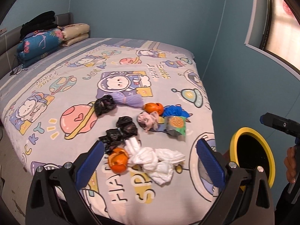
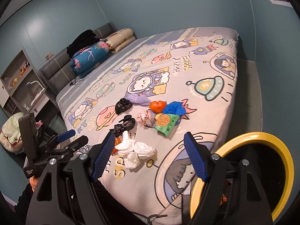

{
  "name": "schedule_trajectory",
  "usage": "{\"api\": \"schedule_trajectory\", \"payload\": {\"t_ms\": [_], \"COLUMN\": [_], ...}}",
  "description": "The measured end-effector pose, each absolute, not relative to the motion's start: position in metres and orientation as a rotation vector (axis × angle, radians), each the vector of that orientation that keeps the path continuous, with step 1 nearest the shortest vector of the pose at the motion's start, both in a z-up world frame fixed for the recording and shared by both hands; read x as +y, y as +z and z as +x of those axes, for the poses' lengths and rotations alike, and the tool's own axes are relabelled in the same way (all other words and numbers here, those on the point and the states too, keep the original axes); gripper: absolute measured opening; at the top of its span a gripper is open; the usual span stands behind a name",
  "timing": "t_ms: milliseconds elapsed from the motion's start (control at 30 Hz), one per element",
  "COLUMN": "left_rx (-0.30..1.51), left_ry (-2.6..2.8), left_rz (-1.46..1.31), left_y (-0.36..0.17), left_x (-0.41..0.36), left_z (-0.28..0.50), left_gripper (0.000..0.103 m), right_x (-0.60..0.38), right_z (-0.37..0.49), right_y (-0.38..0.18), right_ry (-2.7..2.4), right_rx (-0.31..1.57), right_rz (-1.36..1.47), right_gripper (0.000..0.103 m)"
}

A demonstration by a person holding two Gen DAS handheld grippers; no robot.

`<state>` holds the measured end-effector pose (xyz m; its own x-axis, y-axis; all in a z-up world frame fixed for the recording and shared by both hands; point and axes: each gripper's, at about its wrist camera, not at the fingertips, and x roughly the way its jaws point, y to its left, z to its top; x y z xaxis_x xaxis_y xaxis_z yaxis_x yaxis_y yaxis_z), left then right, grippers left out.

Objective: Collect trash
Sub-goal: 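Move both tools back over the bed toward the remaining trash, then grasp the black plastic bags with the left tool while the right tool grasps white tissues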

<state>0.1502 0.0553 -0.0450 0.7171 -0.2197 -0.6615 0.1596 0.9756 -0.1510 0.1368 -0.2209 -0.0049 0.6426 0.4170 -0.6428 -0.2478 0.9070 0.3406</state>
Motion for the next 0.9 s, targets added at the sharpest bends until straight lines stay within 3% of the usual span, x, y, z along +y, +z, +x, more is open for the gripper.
{"api": "schedule_trajectory", "payload": {"t_ms": [900], "left_rx": [0.827], "left_ry": [-0.057], "left_rz": [-0.145], "left_y": [-0.085], "left_x": [0.113], "left_z": [0.178], "left_gripper": [0.095], "right_x": [-0.155], "right_z": [0.165], "right_y": [-0.059], "right_ry": [0.47], "right_rx": [0.916], "right_rz": [0.148], "right_gripper": [0.072]}}
